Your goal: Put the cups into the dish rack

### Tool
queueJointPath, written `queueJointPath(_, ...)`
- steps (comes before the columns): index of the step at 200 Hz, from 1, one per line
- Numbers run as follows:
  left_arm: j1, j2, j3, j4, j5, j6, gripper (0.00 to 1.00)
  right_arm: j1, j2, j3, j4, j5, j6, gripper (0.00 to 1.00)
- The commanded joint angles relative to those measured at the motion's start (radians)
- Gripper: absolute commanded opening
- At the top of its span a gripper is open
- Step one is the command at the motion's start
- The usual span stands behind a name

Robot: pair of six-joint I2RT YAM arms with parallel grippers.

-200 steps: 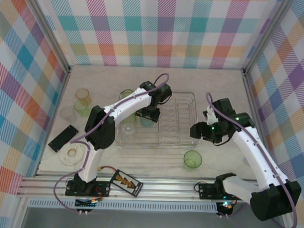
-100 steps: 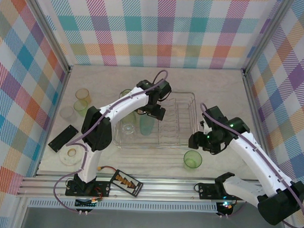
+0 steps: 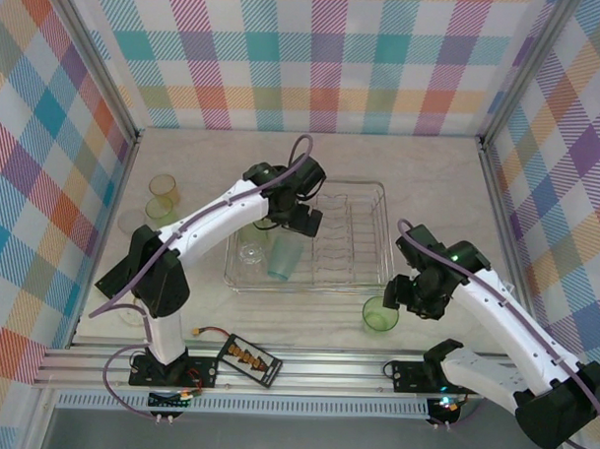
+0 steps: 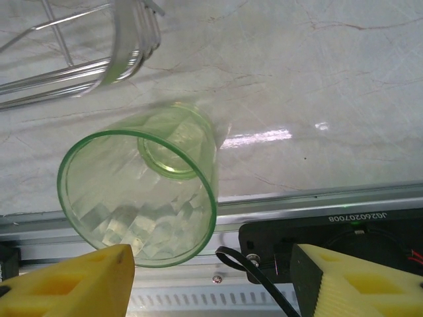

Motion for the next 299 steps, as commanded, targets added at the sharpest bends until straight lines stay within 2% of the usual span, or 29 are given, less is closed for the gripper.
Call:
queueJointPath(1,-0.012,-0.092,-0.053,0.051,-0.043,0.004,0.99,0.027,-0.008,0.035,0.033,-0.007,-0.003,0.65)
queueJointPath(38,-0.018,-0.264,-0.214,0.184,-0.094,-0.050,0.98,0.079,0.063,0.179,0.126,0.005,-0.068,0.67)
queueJointPath(93,-0.018,-0.697,-0.558,0.460,-0.248,-0.108,0.99,0.156,0.464,0.538,0.231,-0.032,-0.150,0.71)
queueJointPath(119,-0.018,-0.854,-0.668,0.502,-0.245,-0.074,1.00,0.206,0.645,0.674,0.241,-0.057,-0.161,0.72)
queueJointPath(152,-0.018,-0.946,-0.738,0.449,-0.229,-0.060,1.00,0.254,0.816,0.788,0.265,-0.084,-0.143,0.76)
queueJointPath(193,-0.017,-1.078,-0.824,0.458,-0.255,-0.050,1.00,0.284,0.953,0.910,0.221,-0.056,-0.118,0.80)
queueJointPath(232,-0.017,-1.122,-0.845,0.454,-0.266,-0.022,1.00,0.310,1.022,0.932,0.199,-0.013,-0.084,0.86)
queueJointPath(299,-0.017,-1.179,-0.872,0.481,-0.264,0.007,1.00,0.322,1.096,0.948,0.228,-0.028,-0.035,0.86)
